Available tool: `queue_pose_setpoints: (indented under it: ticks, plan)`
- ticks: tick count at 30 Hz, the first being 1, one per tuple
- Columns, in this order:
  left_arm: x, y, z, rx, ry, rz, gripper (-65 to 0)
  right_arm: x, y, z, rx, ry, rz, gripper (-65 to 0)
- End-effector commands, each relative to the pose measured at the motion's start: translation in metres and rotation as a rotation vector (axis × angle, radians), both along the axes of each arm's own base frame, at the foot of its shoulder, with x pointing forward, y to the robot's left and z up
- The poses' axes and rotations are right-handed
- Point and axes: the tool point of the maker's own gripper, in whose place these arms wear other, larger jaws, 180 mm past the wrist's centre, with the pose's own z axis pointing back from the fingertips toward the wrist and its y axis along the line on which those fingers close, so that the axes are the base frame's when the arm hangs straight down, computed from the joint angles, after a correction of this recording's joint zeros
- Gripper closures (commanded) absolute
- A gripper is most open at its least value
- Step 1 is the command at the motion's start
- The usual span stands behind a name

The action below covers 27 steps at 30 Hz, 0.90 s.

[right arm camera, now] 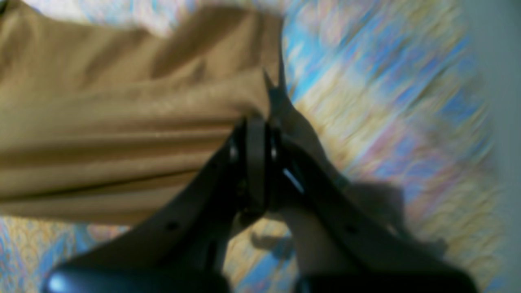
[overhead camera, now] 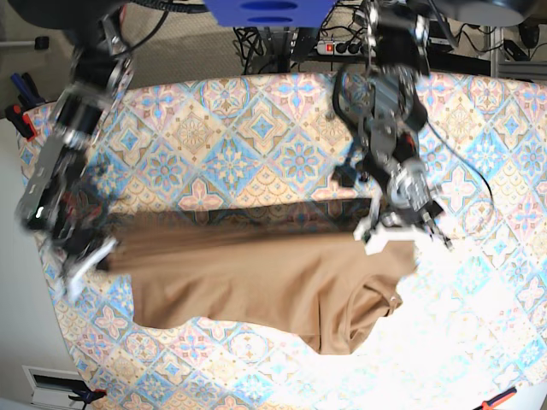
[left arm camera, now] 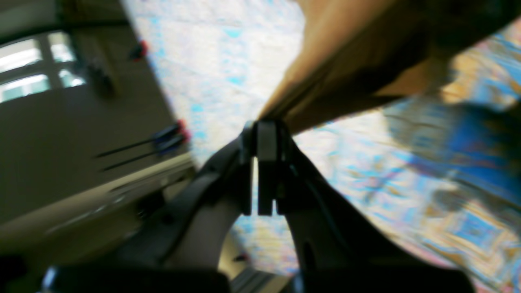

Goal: Layout the t-shirt on the table in an organized manner, then fold the t-shirt properly

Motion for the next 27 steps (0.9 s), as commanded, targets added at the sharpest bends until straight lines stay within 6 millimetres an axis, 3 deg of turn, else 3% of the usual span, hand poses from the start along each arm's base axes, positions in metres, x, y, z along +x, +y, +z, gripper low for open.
queue_pose_setpoints:
  ticks: [1, 4, 10, 16, 22, 27]
  plan:
    - [-0.011, 0.004, -0.007, 0.0, 0.008, 0.003, 0.0, 0.0, -0.015, 0.017, -0.028, -0.056, -0.028, 0.0]
    - [-0.04, -0.004, -0.041, -0.085, 0.064, -0.024, 0.0, -0.017, -0.01, 0.002, -0.03, -0.024, -0.024, 0.0]
    - [-0.074, 0.002, -0.068, -0.193, 0.101, 0.055, 0.0, -0.014, -0.007, -0.001, -0.017, -0.014, -0.022, 0.0]
    - [-0.083, 0.008, -0.072, -0.194, 0.117, 0.076, 0.0, 0.007, 0.019, -0.034, 0.05, 0.09, 0.041, 0.0]
    - [-0.083, 0.006, -0.073, -0.195, 0.122, 0.076, 0.0, 0.046, 0.054, -0.046, 0.09, 0.064, 0.119, 0.0]
    - [-0.083, 0.001, -0.074, -0.21, 0.122, 0.079, 0.0, 0.036, 0.075, -0.08, 0.08, 0.159, 0.183, 0.0]
